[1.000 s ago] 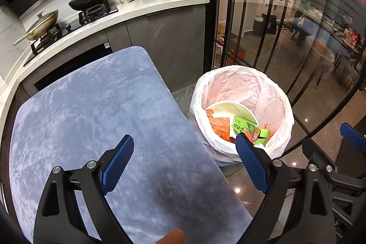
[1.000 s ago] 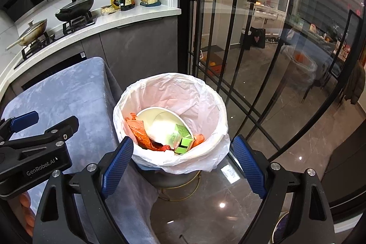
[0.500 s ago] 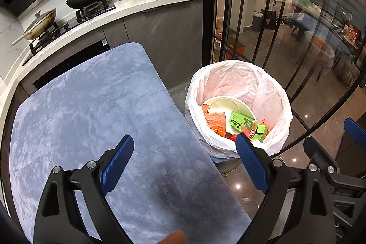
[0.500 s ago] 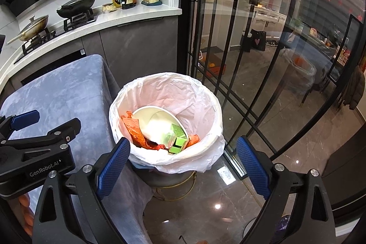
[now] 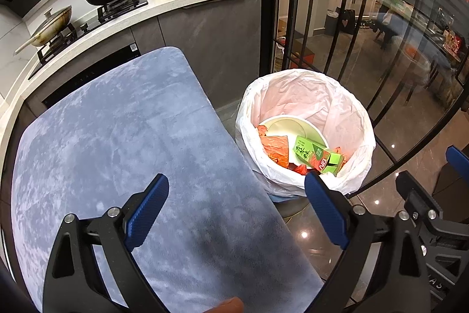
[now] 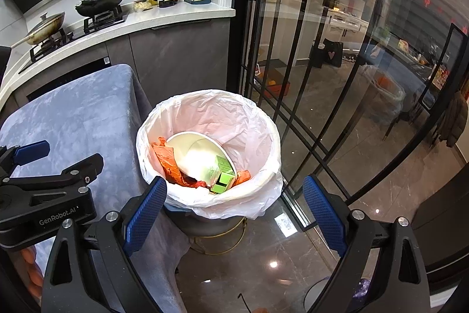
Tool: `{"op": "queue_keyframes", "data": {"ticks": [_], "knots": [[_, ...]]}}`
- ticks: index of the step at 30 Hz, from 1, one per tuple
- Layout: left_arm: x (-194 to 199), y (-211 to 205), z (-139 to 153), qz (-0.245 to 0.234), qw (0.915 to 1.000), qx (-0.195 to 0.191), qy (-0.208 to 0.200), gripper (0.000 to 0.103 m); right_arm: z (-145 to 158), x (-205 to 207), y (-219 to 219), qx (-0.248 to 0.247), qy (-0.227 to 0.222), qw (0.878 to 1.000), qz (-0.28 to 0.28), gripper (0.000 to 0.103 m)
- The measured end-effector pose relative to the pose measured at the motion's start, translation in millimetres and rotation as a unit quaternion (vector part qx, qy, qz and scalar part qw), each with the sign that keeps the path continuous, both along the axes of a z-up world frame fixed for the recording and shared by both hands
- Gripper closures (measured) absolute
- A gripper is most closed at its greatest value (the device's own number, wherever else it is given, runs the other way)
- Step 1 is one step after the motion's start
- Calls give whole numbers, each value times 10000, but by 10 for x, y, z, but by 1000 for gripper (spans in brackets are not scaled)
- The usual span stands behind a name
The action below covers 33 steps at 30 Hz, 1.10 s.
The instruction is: Collect trash
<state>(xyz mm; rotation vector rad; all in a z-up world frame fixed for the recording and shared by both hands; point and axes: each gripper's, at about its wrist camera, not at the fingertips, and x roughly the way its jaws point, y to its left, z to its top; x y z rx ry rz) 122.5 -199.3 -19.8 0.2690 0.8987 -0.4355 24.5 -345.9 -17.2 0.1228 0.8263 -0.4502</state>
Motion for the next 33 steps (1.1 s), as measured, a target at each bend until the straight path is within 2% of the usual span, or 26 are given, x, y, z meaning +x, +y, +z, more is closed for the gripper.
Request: {"op": "queue_keyframes", "data": {"ticks": [23, 33], "knots": [[-21, 40, -41, 103, 9999, 14, 137, 14, -9, -12, 31, -17, 31, 10000, 84, 13], [-61, 201, -56, 271, 9994, 91, 194, 13, 2, -62, 142, -40, 18, 9995, 300, 13]]}}
